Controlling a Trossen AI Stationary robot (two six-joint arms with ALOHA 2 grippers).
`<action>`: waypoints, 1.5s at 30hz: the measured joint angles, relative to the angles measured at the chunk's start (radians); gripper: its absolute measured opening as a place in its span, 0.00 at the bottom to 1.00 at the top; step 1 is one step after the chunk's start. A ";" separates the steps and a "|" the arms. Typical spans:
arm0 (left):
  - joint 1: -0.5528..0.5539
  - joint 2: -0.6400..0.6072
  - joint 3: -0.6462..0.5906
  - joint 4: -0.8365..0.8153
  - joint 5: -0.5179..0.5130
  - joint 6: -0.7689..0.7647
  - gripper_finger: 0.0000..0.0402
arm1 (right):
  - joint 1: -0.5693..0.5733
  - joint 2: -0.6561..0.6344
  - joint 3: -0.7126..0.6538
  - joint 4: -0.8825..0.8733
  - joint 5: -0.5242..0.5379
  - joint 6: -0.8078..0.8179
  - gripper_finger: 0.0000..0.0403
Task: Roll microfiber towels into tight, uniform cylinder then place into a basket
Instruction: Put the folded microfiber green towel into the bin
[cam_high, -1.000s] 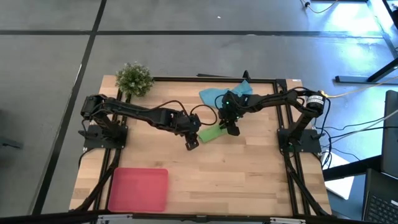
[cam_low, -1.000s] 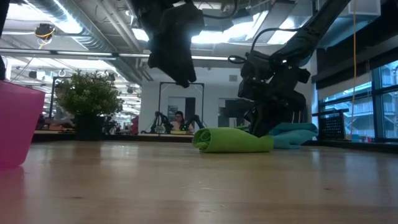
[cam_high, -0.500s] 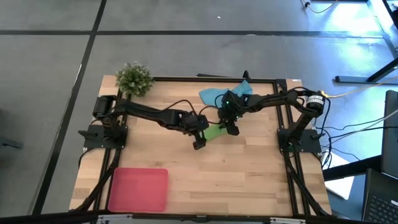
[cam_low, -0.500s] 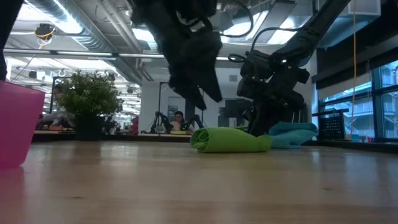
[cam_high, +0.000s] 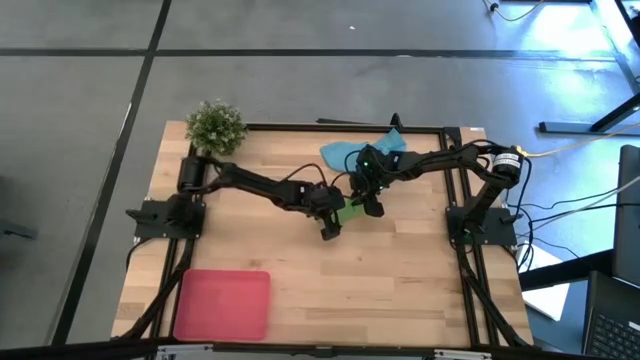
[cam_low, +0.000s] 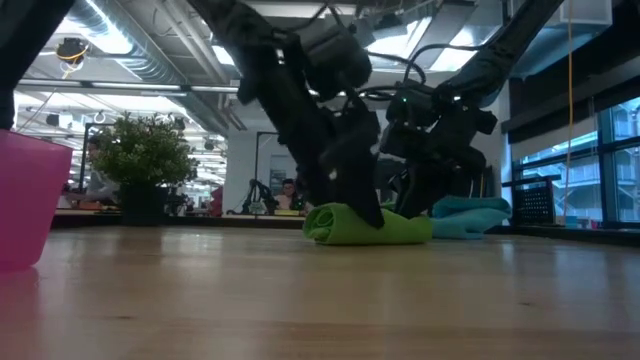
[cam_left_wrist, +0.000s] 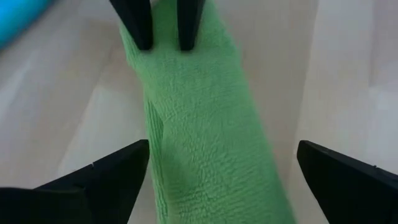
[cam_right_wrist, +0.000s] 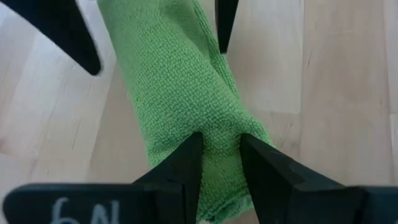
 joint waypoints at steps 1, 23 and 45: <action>0.000 0.009 0.000 0.007 -0.001 0.000 0.99 | 0.000 0.000 0.000 0.001 0.000 0.000 0.29; 0.001 0.056 0.002 0.022 -0.149 -0.014 0.99 | 0.000 0.000 0.000 0.008 0.000 0.000 0.29; 0.004 0.057 0.000 -0.003 -0.218 -0.135 0.71 | 0.000 -0.001 0.000 0.008 0.001 0.000 0.29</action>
